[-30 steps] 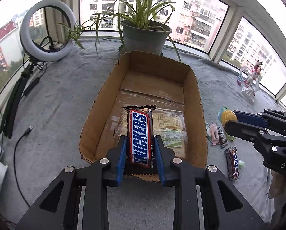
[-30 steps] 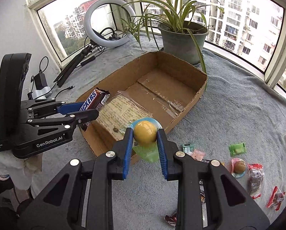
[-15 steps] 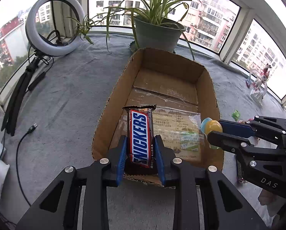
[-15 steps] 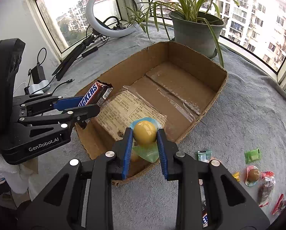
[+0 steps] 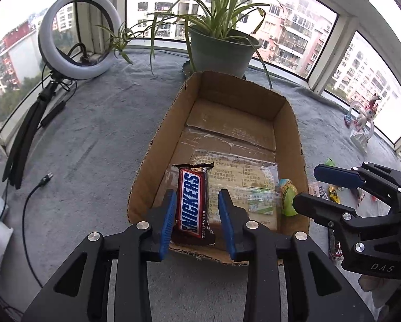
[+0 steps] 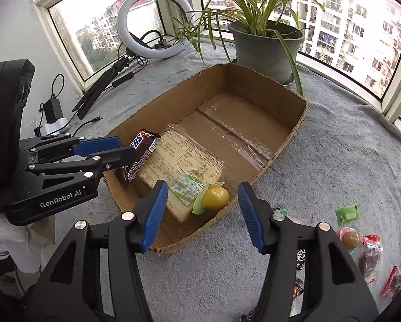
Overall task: Organize snacks
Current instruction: 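Carry the Snickers bar into the box with the left gripper while the right gripper drops the yellow candy there, then grasp the second Snickers bar with the left gripper while the right gripper grasps the red-trimmed clear bag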
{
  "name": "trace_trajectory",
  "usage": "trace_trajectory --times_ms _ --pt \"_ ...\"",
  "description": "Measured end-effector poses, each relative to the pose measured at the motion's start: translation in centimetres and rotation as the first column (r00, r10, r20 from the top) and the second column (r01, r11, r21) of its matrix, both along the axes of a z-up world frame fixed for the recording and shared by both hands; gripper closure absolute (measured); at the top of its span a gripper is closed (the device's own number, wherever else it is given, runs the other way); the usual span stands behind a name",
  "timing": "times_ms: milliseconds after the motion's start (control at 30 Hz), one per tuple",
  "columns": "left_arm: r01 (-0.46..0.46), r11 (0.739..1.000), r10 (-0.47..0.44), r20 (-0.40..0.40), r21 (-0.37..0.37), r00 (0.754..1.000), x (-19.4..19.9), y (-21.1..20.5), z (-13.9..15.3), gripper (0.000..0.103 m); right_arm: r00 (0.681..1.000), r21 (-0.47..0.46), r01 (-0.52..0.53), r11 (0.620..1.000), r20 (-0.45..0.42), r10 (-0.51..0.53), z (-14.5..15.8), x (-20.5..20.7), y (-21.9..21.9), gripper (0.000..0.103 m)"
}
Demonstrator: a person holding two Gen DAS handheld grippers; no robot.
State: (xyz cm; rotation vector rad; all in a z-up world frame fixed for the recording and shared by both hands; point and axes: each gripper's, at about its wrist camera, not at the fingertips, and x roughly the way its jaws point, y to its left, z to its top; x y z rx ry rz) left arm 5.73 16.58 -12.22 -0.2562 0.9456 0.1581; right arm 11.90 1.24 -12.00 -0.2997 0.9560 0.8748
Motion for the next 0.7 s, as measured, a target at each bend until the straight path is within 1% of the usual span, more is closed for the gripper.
trace_trajectory --times_ms 367,567,700 --pt "0.040 0.999 -0.040 0.026 -0.005 0.999 -0.2 -1.8 1.1 0.073 0.998 0.017 0.060 0.998 -0.001 -0.060 1.1 0.1 -4.1 0.046" --pt "0.095 0.995 -0.094 0.038 -0.017 0.995 -0.1 -4.0 1.6 0.072 0.992 0.015 0.128 0.992 0.002 -0.128 1.4 0.4 -8.2 0.046" --pt "0.146 0.989 -0.145 0.041 -0.030 0.989 0.0 -5.9 1.8 0.072 0.982 -0.001 0.191 0.982 0.003 -0.191 1.3 1.0 -11.7 0.046"
